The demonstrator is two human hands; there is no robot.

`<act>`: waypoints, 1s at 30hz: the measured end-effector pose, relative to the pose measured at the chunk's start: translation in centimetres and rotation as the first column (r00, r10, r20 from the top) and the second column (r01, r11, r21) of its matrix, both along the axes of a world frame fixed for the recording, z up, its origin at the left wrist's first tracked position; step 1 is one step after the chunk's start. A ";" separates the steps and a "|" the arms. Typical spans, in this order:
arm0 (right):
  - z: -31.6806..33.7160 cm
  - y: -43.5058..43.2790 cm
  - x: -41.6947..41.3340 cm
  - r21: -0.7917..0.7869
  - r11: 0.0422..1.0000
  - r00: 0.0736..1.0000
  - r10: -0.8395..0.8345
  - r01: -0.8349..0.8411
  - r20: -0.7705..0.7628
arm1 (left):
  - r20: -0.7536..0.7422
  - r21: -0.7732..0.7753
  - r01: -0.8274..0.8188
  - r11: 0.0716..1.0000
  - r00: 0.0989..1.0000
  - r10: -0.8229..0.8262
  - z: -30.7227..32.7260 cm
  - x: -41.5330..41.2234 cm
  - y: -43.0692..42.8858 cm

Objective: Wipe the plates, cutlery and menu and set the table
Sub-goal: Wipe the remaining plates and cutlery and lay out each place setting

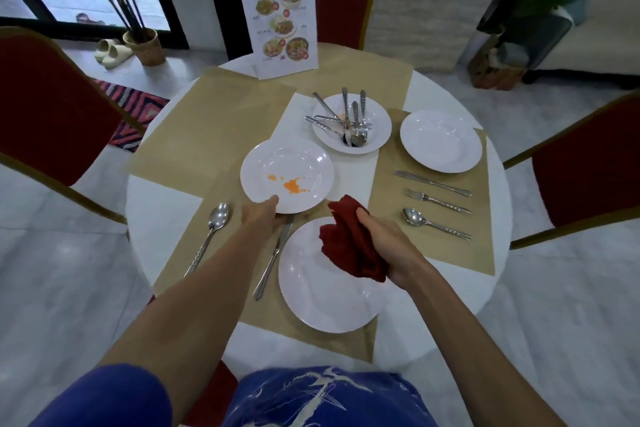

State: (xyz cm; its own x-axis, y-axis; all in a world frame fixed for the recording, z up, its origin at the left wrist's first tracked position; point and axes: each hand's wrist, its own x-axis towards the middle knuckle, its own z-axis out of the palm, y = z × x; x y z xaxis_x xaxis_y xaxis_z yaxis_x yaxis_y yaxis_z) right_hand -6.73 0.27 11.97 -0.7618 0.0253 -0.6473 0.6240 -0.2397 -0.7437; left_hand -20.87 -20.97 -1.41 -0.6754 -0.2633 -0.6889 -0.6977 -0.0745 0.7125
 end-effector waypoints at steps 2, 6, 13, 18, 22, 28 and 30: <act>0.7 1.2 -0.1 0.002 1.000 0.999 0.003 -0.003 -0.035 | -0.008 0.037 -0.023 0.999 1.000 0.024 0.2 -0.2 0.5; 1.4 2.9 -0.9 0.100 0.994 0.991 -0.031 0.044 -0.127 | -0.092 -0.051 -0.011 0.999 0.996 0.006 2.2 0.6 -0.2; 4.4 5.6 -4.9 0.085 0.982 0.970 -0.153 0.171 -0.188 | -0.314 0.125 -0.028 0.992 0.947 0.067 7.3 5.2 -2.7; 5.4 2.7 -8.3 0.452 0.890 0.961 0.075 0.056 -0.267 | -0.354 0.150 -0.152 0.977 0.915 0.196 9.8 8.5 -1.4; 4.1 -1.0 -9.6 0.791 0.612 0.909 0.339 -0.016 -0.243 | -0.350 0.126 -0.278 0.952 0.886 0.305 11.5 10.1 1.4; -0.1 -3.8 -9.4 0.909 0.413 0.862 0.481 -0.065 -0.157 | -0.242 0.187 -0.176 0.966 0.945 0.219 10.9 11.2 4.0; -0.8 -3.9 -8.5 0.874 0.474 0.853 0.496 -0.107 -0.164 | -0.211 0.186 -0.122 0.975 0.964 0.160 10.4 11.3 4.7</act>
State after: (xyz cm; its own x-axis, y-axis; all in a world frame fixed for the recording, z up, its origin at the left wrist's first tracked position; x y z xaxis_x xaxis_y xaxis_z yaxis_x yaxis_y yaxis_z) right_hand -15.23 -3.58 11.12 -0.9832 0.1056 -0.1490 0.1780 0.7370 -0.6521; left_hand -9.55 -16.24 9.03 -0.7816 -0.2595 -0.5672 -0.4956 -0.2938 0.8174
